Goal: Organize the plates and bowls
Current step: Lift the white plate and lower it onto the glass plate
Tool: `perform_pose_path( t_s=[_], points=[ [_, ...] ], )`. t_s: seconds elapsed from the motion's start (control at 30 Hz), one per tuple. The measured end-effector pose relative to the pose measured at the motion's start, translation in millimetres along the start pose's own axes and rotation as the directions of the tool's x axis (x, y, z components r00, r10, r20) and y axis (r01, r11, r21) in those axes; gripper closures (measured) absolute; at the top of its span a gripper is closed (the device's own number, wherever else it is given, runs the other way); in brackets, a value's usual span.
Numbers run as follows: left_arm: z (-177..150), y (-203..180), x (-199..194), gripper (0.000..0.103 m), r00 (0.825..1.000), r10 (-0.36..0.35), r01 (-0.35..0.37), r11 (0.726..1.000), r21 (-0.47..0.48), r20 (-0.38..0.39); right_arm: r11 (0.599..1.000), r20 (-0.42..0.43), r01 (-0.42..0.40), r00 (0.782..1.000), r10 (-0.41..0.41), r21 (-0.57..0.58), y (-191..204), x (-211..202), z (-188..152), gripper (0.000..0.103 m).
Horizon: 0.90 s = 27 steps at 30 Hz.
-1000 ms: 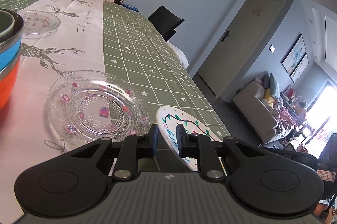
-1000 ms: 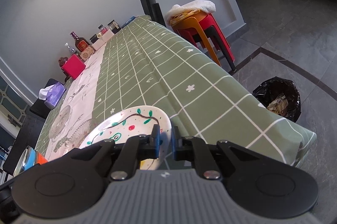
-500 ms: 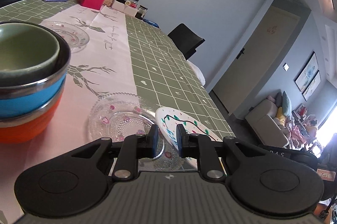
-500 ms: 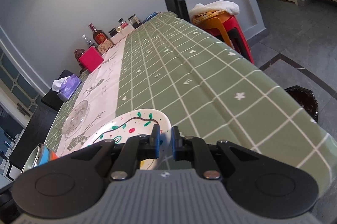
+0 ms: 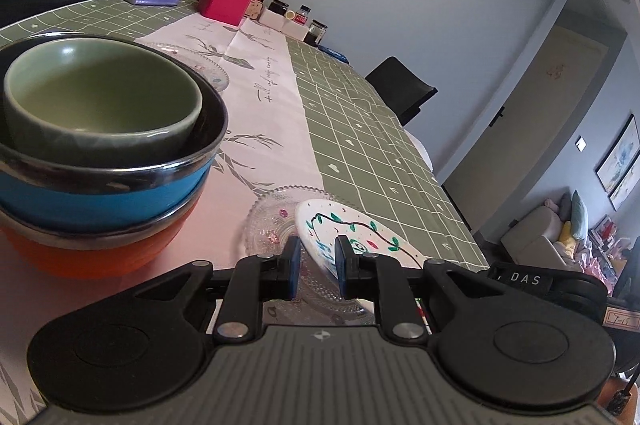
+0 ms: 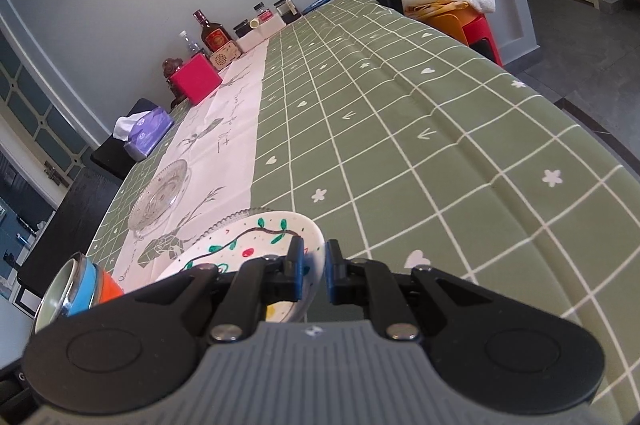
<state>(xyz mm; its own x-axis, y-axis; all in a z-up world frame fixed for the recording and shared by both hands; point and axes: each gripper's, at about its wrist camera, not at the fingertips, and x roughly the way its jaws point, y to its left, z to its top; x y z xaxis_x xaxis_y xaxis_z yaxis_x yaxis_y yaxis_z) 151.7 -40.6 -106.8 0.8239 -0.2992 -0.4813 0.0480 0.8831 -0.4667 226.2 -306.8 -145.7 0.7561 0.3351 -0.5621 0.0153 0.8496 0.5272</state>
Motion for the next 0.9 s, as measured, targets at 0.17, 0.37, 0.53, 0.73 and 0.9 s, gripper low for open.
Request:
perform_pose_path(
  t_s=[0.17,0.37,0.53,0.73,0.9],
  points=[
    [-5.0,3.7,3.5,0.083,0.999,0.045,-0.045,0.999,-0.002,-0.012,0.999,0.0,0.013,1.0,-0.013,-0.037,7.4,6.9,0.2,0.094],
    [-6.7,0.8,4.0,0.083,0.997,0.073,-0.074,0.997,0.035,0.007,0.998,0.003,0.025,1.0,-0.025,-0.058,11.8,11.9,-0.8,0.094],
    [-6.3,-1.6,4.3,0.083,0.996,0.09,-0.09,0.994,0.055,0.007,0.998,0.001,0.029,1.0,-0.029,-0.055,12.5,14.1,-0.3,0.093],
    [-8.6,-8.7,3.5,0.082,0.993,0.121,-0.122,0.988,0.096,0.017,0.998,0.004,0.029,1.0,-0.028,-0.057,14.2,15.8,-1.6,0.093],
    [-9.2,-9.2,3.2,0.078,0.993,0.121,-0.122,0.987,0.109,0.015,0.998,0.005,0.031,1.0,-0.031,-0.061,14.2,17.0,-0.3,0.093]
  ],
)
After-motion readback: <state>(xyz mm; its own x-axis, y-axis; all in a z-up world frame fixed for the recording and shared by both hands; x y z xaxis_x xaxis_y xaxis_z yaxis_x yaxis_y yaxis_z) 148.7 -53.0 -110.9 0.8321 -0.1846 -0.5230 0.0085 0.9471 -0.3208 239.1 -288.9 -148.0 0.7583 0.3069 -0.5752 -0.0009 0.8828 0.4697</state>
